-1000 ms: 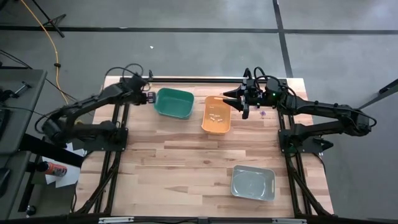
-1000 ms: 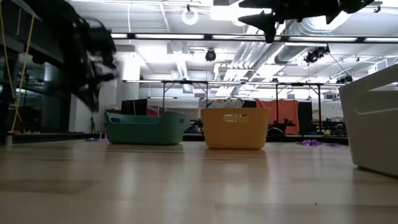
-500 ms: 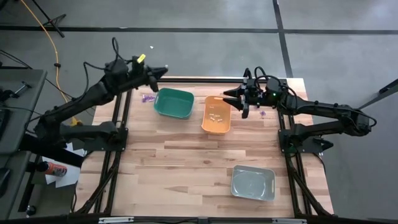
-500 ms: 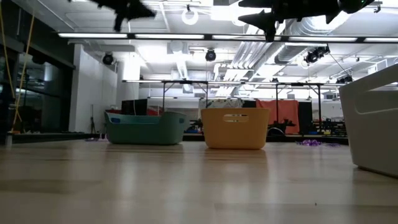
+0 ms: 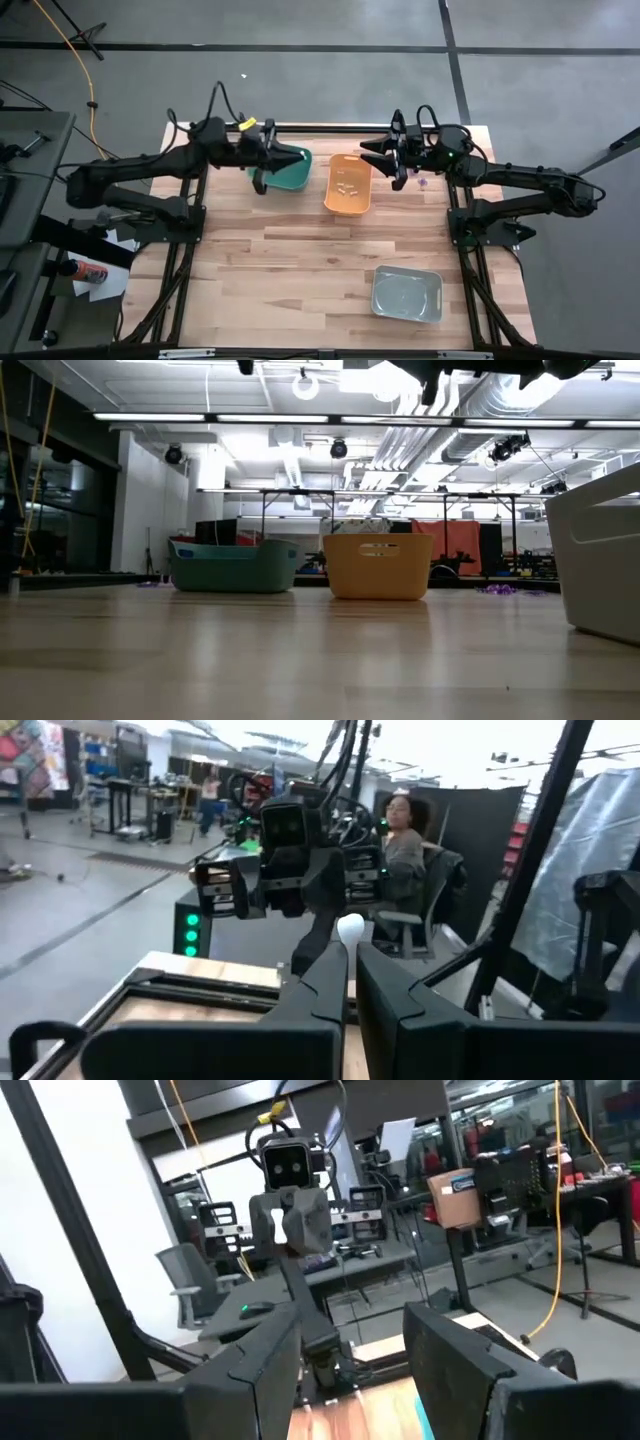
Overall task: Sort Halloween decoration
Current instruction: Put the white bone toy into the yellow bin
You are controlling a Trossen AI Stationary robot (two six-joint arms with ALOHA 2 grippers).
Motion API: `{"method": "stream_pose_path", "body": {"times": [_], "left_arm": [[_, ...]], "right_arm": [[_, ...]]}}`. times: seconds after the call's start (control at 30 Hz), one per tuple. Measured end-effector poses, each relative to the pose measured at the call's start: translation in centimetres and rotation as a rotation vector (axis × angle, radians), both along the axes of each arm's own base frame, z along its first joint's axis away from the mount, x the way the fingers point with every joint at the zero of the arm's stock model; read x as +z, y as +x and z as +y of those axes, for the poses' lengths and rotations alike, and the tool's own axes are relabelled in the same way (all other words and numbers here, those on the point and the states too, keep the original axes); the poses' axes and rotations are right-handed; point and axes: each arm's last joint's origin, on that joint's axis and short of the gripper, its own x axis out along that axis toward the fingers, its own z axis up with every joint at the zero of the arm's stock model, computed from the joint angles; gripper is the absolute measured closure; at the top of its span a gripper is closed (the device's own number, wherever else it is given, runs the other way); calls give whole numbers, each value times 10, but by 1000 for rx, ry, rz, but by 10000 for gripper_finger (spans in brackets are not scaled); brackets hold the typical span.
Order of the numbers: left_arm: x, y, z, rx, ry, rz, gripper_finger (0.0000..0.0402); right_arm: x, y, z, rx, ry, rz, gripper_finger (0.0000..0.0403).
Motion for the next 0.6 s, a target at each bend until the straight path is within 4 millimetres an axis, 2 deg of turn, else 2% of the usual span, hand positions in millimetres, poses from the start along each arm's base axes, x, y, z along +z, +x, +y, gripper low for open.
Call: {"method": "stream_pose_path", "body": {"times": [0.43, 0.6], "left_arm": [[-2, 3, 1, 22, -8, 7, 399], [-11, 17, 7, 93, -14, 7, 400]], "right_arm": [[-1, 0, 0, 1, 8, 5, 231], [0, -1, -2, -10, -3, -5, 231]]}}
